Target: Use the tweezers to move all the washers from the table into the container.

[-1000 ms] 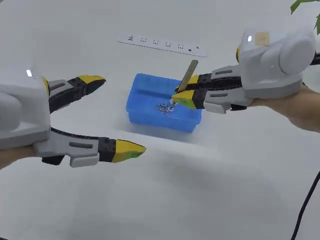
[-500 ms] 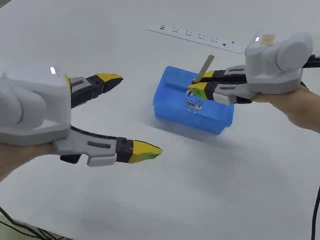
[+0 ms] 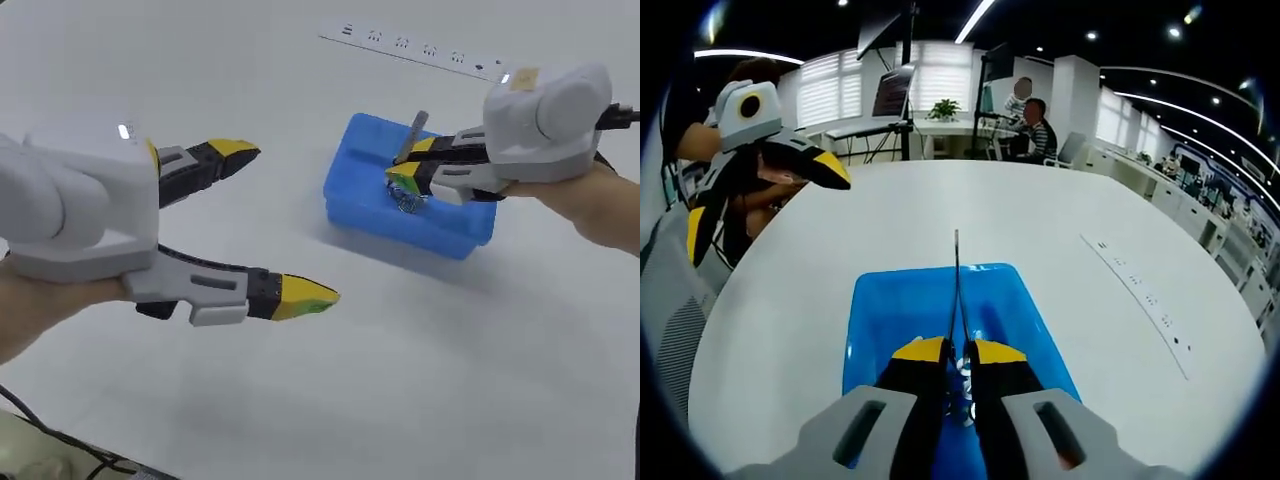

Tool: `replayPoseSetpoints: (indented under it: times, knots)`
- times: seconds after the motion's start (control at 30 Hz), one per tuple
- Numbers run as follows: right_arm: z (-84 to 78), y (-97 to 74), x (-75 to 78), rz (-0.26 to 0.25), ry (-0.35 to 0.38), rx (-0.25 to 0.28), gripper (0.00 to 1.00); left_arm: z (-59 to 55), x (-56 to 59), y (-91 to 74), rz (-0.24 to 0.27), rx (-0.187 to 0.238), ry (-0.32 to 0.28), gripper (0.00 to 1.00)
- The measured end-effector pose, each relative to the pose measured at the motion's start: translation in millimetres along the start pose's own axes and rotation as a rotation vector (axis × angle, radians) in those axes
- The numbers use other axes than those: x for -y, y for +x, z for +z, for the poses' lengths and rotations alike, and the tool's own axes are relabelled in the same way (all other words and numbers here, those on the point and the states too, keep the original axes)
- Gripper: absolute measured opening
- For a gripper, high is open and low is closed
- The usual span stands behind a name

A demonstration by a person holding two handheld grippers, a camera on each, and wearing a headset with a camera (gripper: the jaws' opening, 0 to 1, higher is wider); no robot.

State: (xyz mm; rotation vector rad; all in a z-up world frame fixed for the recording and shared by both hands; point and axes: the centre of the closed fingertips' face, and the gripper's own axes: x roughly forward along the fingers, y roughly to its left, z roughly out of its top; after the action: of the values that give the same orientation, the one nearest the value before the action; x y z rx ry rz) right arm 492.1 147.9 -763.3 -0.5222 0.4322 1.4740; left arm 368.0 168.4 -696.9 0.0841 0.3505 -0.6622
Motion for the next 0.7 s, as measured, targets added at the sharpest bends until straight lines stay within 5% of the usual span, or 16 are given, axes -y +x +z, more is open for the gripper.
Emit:
replayPoseSetpoints:
  times: [0.53,0.7]
  knots:
    - [2.5,-17.4,9.8,-0.030,0.031,0.009,0.09,9.9,8.0,3.7,-0.012,0.011,0.003,0.99]
    - [11.1,-24.6,0.5,-0.016,0.060,0.009,0.08,21.1,1.8,8.4,-0.013,0.059,-0.035,0.98]
